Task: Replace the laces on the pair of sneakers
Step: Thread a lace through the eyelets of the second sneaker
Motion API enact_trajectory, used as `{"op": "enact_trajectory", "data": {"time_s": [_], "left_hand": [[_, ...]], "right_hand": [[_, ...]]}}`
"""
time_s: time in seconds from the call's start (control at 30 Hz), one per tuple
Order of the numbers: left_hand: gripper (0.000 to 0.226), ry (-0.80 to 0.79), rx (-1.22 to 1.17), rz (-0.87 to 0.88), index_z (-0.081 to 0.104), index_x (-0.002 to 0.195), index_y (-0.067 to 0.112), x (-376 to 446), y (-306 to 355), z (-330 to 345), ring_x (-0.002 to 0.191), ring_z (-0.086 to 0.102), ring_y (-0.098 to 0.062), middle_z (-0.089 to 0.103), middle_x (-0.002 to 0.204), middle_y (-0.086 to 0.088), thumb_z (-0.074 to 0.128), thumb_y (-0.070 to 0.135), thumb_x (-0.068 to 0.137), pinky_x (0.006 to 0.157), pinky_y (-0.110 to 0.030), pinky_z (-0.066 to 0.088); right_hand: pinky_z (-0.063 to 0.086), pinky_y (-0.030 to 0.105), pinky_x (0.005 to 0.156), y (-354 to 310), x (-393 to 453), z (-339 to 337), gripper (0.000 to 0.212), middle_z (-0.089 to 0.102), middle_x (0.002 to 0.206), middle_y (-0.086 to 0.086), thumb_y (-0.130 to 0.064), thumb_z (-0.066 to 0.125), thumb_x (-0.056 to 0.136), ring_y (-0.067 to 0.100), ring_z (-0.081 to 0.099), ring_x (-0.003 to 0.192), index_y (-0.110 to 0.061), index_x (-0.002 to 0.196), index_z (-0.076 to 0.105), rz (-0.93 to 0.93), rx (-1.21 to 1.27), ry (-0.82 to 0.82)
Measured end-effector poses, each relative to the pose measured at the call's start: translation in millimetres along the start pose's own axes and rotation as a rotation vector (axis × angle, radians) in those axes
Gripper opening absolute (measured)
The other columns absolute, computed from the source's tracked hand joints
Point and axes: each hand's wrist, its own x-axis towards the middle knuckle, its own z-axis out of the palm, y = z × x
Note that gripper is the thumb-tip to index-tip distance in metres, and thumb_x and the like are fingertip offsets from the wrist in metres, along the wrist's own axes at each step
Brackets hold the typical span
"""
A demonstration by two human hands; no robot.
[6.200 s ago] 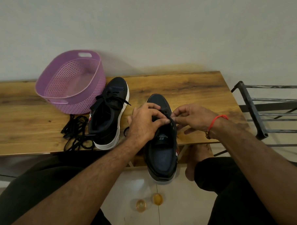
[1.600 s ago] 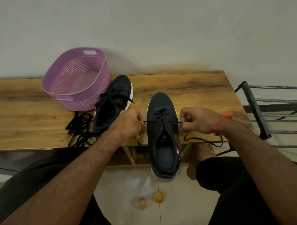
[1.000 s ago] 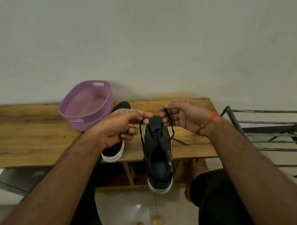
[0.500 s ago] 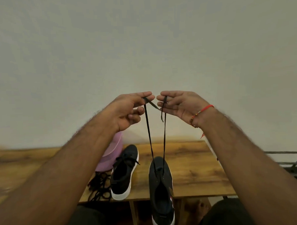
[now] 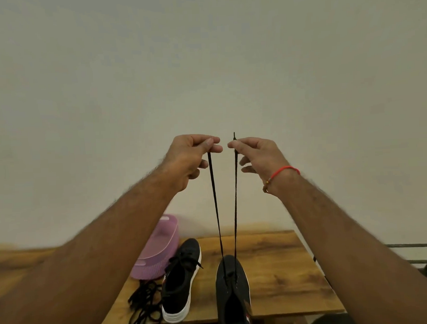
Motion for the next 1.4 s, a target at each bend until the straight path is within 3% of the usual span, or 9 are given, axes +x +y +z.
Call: {"op": "enact_trajectory", "data": {"time_s": [0.17,0.3,0.47,0.57,0.67,0.8,1.0,1.17,1.4], "left_hand": [[0.017,-0.025,0.040,-0.030,0.076,0.107,0.024,-1.4,-5.0,4.9,0.065,0.052,-0.012,0.078,0.094,0.010,0.061,0.018,0.101,0.042,-0.018,0.030],[0.026,-0.015,0.019,-0.037,0.080,0.096,0.023,4.1,-4.1,3.6,0.062,0.049,-0.013,0.075,0.083,0.007,0.055,0.016,0.096,0.042,-0.020,0.032],[0.030,-0.033,-0.008,-0.025,0.081,0.095,0.026,13.7,-1.6,3.0,0.060,0.044,-0.011,0.070,0.080,0.007,0.053,0.014,0.094,0.041,-0.020,0.030],[0.031,-0.021,-0.044,-0.007,0.077,0.106,0.032,18.4,-8.6,6.3,0.060,0.043,-0.011,0.068,0.081,0.009,0.054,0.015,0.093,0.042,-0.020,0.032],[0.020,-0.005,-0.066,0.006,0.072,0.117,0.033,18.5,-23.5,9.7,0.075,0.048,-0.014,0.069,0.096,0.008,0.064,0.033,0.098,0.054,-0.024,0.039],[0.018,0.042,-0.107,-0.001,0.076,0.105,0.028,18.8,-33.0,15.1,0.076,0.047,-0.015,0.072,0.102,0.006,0.075,0.038,0.090,0.055,-0.026,0.038],[0.006,0.066,-0.118,0.037,0.076,0.089,0.029,19.8,-26.6,20.2,0.065,0.045,-0.013,0.065,0.070,0.015,0.077,0.034,0.090,0.050,-0.022,0.037],[0.003,0.132,-0.103,0.099,0.073,0.093,0.032,20.9,-23.2,25.3,0.067,0.055,-0.008,0.072,0.091,0.013,0.073,0.035,0.093,0.050,-0.016,0.042],[0.002,0.152,-0.125,0.157,0.074,0.093,0.030,21.6,-25.6,32.3,0.057,0.058,0.009,0.073,0.085,0.015,0.073,0.029,0.094,0.048,-0.009,0.040]], "right_hand": [[0.053,0.035,0.081,6.4,-3.5,7.5,0.015,0.076,0.095,-0.002,-0.030,0.070,0.091,0.016,0.068,0.089,-0.018,0.099,0.075,-0.008,0.089,-0.035],[0.048,0.042,0.103,12.9,-4.7,10.3,0.013,0.073,0.112,0.006,-0.026,0.066,0.095,0.024,0.066,0.112,-0.014,0.099,0.069,0.003,0.205,-0.186],[0.053,0.036,0.098,19.3,-3.0,19.4,0.021,0.074,0.103,0.015,-0.011,0.060,0.098,0.027,0.071,0.102,0.005,0.110,0.065,-0.024,0.265,-0.279],[0.054,0.038,0.098,19.9,1.0,23.1,0.013,0.074,0.095,0.016,-0.005,0.060,0.096,0.029,0.072,0.095,0.003,0.102,0.069,-0.048,0.344,-0.211],[0.054,0.039,0.098,21.2,4.3,22.8,0.013,0.075,0.096,0.017,-0.004,0.060,0.096,0.029,0.072,0.095,0.002,0.103,0.069,-0.048,0.358,-0.185],[0.054,0.037,0.097,25.0,4.7,19.9,0.013,0.074,0.094,0.015,-0.003,0.060,0.096,0.028,0.072,0.095,0.003,0.104,0.069,-0.043,0.345,-0.168],[0.054,0.037,0.098,19.8,6.5,16.4,0.014,0.074,0.095,0.016,-0.005,0.060,0.096,0.031,0.072,0.095,0.004,0.105,0.068,-0.045,0.325,-0.160],[0.054,0.041,0.098,12.9,11.9,12.0,0.016,0.073,0.101,0.018,-0.010,0.066,0.094,0.027,0.072,0.096,0.000,0.106,0.072,-0.060,0.294,-0.048],[0.056,0.038,0.094,10.6,14.5,10.2,0.013,0.076,0.087,0.012,-0.007,0.074,0.087,0.021,0.074,0.087,-0.004,0.099,0.072,-0.121,0.275,0.056]]}}
